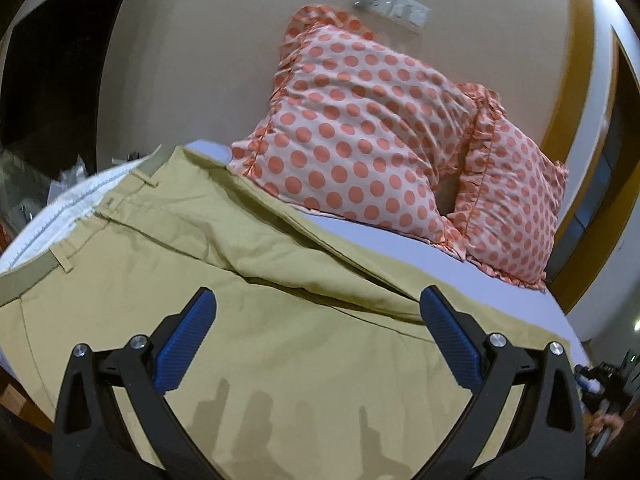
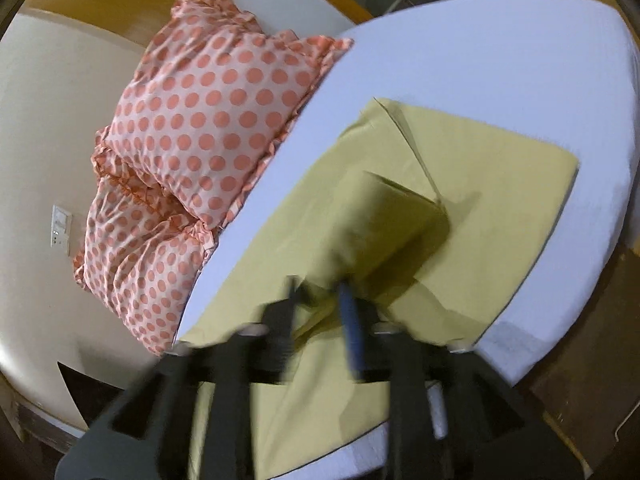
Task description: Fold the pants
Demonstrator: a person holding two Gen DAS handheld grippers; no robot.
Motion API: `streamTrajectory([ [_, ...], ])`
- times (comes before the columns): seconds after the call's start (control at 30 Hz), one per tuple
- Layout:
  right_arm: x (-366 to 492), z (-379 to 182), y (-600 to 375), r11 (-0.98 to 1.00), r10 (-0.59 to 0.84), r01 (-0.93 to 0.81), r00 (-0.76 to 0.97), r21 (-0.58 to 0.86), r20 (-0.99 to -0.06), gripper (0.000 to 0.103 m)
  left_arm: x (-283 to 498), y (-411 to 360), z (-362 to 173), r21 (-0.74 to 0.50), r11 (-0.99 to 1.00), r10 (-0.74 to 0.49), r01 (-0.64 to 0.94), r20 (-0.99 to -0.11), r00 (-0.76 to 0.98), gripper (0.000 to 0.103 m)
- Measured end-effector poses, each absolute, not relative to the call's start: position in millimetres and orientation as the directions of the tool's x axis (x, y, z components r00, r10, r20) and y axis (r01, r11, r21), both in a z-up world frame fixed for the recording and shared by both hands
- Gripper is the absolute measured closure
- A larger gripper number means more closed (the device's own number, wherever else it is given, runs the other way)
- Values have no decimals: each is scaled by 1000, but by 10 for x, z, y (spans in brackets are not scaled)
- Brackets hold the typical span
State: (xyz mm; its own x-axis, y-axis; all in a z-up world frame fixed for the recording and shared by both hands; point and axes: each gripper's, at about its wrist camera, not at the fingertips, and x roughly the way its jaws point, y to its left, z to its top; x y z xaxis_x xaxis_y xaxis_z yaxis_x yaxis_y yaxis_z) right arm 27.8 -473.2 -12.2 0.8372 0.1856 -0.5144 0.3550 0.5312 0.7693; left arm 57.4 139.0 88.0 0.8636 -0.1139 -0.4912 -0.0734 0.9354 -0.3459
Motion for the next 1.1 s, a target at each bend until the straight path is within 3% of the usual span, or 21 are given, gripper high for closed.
streamTrajectory([
  [0.03,283,-145,-4727,527,184,365,832,767,-523,52,599,1434,877,-366,928,-127,-72,-490,862,2],
  [0.1,239,-229,-4739,524,180,384,822,760,-540,54,703,1534,870,-419,904,-153,-80,-492,857,2],
  [0.17,256,-265,-4747,534,161,392,823,749,-545,74,857,1627,857,-458,883,-163,-105,-508,846,2],
  [0.2,267,-274,-4761,536,160,378,832,755,-531,101,963,1666,851,-469,875,-164,-122,-523,836,2],
  [0.37,159,-114,-4876,543,134,270,907,795,-400,102,1594,1740,840,-456,873,-157,-174,-600,784,5],
  [0.6,213,-112,-4959,535,139,250,916,807,-376,102,2519,1820,544,-392,869,-104,-301,-741,663,19],
  [0.63,224,-123,-4969,534,139,250,916,807,-376,102,2645,1841,461,-381,865,-98,-326,-766,636,25],
  [0.7,248,-128,-4982,530,137,252,917,810,-374,102,2813,1902,318,-374,855,-97,-359,-796,597,53],
  [0.73,264,-121,-4990,528,137,248,919,812,-370,102,2861,1954,243,-395,844,-120,-363,-798,590,86],
  [0.77,280,-98,-4993,529,135,242,922,813,-362,102,2859,1996,212,-428,828,-148,-363,-791,594,96],
  [0.87,265,20,-5013,542,116,227,934,809,-339,102,2486,2034,365,-473,817,-156,-329,-731,664,97],
  [1.03,-28,245,-5116,573,30,238,950,785,-310,102,1117,1929,853,-450,869,-121,-208,-601,790,93],
  [1.1,-135,215,-5163,572,4,269,944,775,-331,101,611,1908,835,-438,874,-108,-210,-596,796,90],
])
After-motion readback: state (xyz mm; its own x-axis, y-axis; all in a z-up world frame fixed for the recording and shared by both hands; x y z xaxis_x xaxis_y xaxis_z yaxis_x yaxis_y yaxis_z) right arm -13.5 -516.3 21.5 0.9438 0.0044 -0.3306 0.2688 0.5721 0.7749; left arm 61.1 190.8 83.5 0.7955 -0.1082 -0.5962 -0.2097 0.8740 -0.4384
